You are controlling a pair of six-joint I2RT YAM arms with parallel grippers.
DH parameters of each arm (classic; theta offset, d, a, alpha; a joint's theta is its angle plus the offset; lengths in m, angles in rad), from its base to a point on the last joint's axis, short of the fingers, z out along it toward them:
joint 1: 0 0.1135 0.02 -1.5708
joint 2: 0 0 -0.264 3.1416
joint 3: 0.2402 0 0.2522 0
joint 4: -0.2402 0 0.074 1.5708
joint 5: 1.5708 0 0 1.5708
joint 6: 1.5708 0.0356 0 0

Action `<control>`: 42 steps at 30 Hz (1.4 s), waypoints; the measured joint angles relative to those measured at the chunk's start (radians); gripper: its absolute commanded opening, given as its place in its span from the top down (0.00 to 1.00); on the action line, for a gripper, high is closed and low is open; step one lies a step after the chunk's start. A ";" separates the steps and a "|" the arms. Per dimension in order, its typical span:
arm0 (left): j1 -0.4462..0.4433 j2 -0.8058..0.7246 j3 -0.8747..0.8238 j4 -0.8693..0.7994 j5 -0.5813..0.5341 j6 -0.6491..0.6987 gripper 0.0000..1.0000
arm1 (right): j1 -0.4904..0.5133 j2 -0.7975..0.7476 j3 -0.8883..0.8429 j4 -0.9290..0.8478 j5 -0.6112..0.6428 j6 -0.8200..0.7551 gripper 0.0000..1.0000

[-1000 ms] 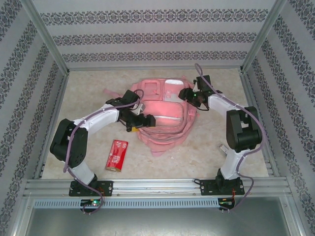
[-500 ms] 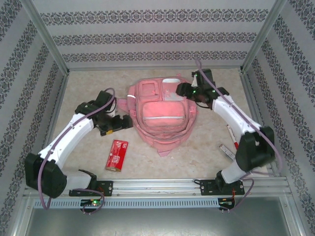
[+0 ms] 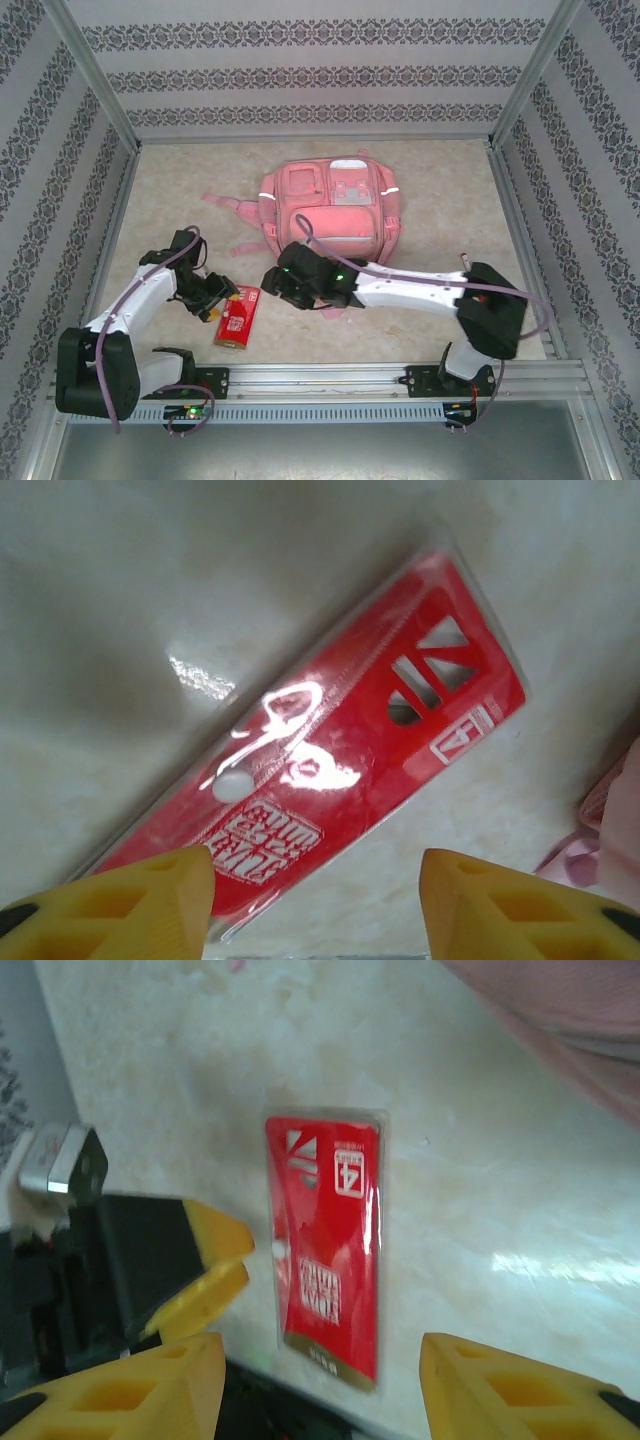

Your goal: Pack the student bag

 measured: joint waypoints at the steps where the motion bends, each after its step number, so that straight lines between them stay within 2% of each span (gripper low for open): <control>1: 0.006 0.008 -0.021 0.024 0.014 -0.015 0.46 | 0.005 0.041 0.014 0.023 0.005 0.027 0.50; 4: 0.008 0.029 -0.063 0.077 0.035 -0.045 0.53 | 0.015 0.135 0.033 0.100 0.000 0.109 0.57; 7: 0.010 0.034 -0.092 0.123 0.037 -0.073 0.58 | 0.017 0.219 0.040 0.168 -0.015 0.178 0.59; 17: 0.056 0.011 -0.155 0.189 0.064 -0.172 0.58 | 0.028 0.328 0.068 0.248 -0.027 0.290 0.56; 23: 0.090 -0.005 -0.161 0.188 0.066 -0.181 0.58 | 0.014 0.352 0.080 0.297 -0.074 0.248 0.56; 29: 0.119 -0.011 -0.163 0.184 0.057 -0.177 0.58 | -0.016 0.404 0.090 0.460 -0.147 0.155 0.58; 42: 0.176 0.016 -0.152 0.170 0.079 -0.167 0.65 | -0.039 0.447 0.149 0.494 -0.229 0.034 0.62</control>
